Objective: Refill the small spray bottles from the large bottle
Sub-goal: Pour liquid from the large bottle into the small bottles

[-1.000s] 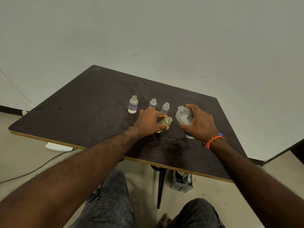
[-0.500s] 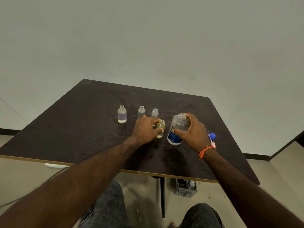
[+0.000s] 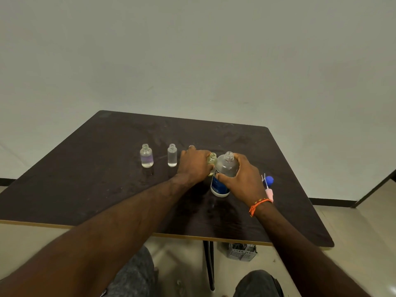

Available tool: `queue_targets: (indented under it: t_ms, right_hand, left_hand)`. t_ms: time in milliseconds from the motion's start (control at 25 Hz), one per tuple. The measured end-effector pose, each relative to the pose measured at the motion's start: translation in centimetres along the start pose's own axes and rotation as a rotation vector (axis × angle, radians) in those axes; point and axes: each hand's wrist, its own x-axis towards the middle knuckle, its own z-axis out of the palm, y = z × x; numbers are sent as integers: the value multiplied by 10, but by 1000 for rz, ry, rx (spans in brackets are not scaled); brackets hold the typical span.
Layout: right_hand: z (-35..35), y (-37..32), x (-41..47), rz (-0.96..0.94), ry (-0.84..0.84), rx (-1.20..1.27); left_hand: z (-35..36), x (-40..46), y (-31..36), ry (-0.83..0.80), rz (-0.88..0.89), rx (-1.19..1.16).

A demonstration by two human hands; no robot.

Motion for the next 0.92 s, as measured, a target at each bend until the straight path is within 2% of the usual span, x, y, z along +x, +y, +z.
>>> queue_targets:
  t_ms: [200, 600, 920]
  right_hand:
    - [0, 1, -1, -1, -7, 29]
    - [-4, 4, 1, 17, -11, 14]
    - [-13, 15, 0, 6, -19, -12]
  left_hand:
    - [0, 12, 11, -30, -16, 118]
    - [2, 3, 9, -1, 30, -40]
    - [8, 10, 21, 25, -70, -14]
